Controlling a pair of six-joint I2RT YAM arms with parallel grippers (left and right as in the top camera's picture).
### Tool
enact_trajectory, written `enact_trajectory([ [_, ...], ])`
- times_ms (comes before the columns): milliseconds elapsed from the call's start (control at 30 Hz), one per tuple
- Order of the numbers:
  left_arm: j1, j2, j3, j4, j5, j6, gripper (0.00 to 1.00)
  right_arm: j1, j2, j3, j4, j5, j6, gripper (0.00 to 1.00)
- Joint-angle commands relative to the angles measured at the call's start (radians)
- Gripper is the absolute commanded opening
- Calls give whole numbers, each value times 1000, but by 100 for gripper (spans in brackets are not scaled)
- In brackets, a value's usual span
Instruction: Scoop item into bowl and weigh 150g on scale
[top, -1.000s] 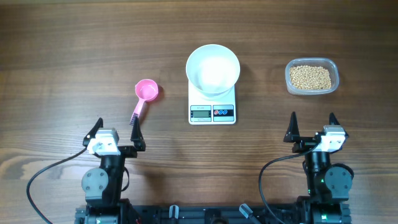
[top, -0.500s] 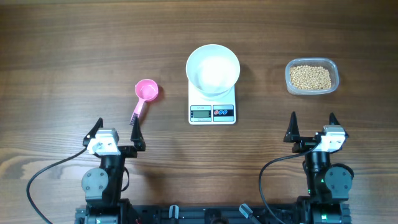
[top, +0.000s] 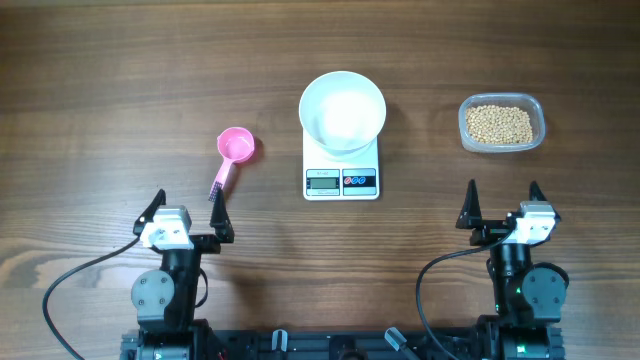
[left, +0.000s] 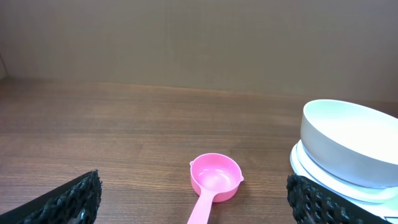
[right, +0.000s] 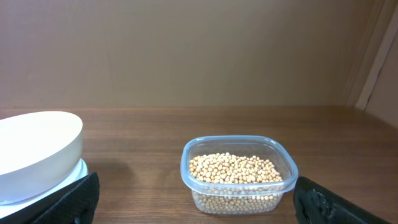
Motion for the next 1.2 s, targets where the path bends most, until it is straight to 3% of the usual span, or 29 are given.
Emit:
enact_trajectory([
  [0,7,-7,-7,4,1,1,100,-4,-10,-1,2,-6,-17,100],
  [233,7,-7,-7,45,6,-3,100,-4,-10,-1,2,-6,-17,100],
  [433,7,-7,-7,259,6,-4,100,-4,-10,-1,2,-6,-17,100],
  [533,7,-7,-5,435,32,-114,100,-4,-10,-1,2,-6,-18,100],
  [667,7,-7,49,479,107,-295,100,-4,-10,-1,2,-6,-17,100],
  [833,7,-7,216,306,223,-317,100,-4,-10,-1,2,-6,-17,100],
  [1000,7,42,446,-58,223,-223,100,-4,-10,-1,2,-6,-17,99],
  [1167,7,271,702,-420,211,-106,100,-4,-10,-1,2,-6,-17,100],
])
